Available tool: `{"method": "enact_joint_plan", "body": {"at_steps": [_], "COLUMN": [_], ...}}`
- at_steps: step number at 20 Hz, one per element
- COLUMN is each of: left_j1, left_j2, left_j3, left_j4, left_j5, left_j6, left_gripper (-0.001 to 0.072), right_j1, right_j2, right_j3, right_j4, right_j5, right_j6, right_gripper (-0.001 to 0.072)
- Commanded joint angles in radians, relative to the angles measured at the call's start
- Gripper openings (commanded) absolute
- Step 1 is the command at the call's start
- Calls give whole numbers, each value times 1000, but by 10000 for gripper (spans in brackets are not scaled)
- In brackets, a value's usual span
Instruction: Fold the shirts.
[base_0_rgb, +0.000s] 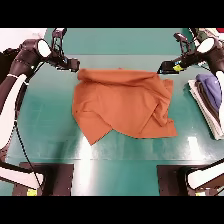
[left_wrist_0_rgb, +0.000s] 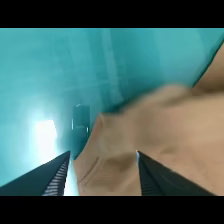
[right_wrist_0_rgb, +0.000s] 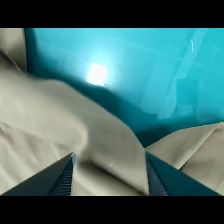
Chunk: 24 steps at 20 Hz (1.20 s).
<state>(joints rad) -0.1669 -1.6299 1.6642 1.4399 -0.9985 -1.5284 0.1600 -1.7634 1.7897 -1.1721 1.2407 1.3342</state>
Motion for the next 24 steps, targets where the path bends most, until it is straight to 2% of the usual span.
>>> {"method": "enact_joint_plan", "body": {"at_steps": [1, 4, 6, 11, 15, 17, 24], "left_j1": [11, 53, 82, 124, 124, 124, 123], "left_j2": [-6, 62, 132, 306, 317, 317, 311], "left_j3": [37, 11, -97, -527, -745, -786, -799], "left_j4": [4, -35, -35, -170, -338, -351, -369], "left_j5": [-150, -366, -398, -217, -75, -14, 36], "left_j6": [-4, 51, 63, 34, 35, 32, 8], "left_gripper": [508, 508, 508, 509, 509, 509, 499], "right_j1": [-26, -108, -169, -277, -303, -307, -307], "right_j2": [8, 84, 169, 391, 502, 535, 597], "right_j3": [-2, -45, -153, -462, -611, -652, -668], "right_j4": [58, 198, 286, 367, 367, 367, 367], "right_j5": [39, 180, 210, 193, 162, 150, 146], "right_j6": [-2, -74, -108, -170, -176, -177, -176], "right_gripper": [509, 458, 458, 457, 450, 449, 448]}}
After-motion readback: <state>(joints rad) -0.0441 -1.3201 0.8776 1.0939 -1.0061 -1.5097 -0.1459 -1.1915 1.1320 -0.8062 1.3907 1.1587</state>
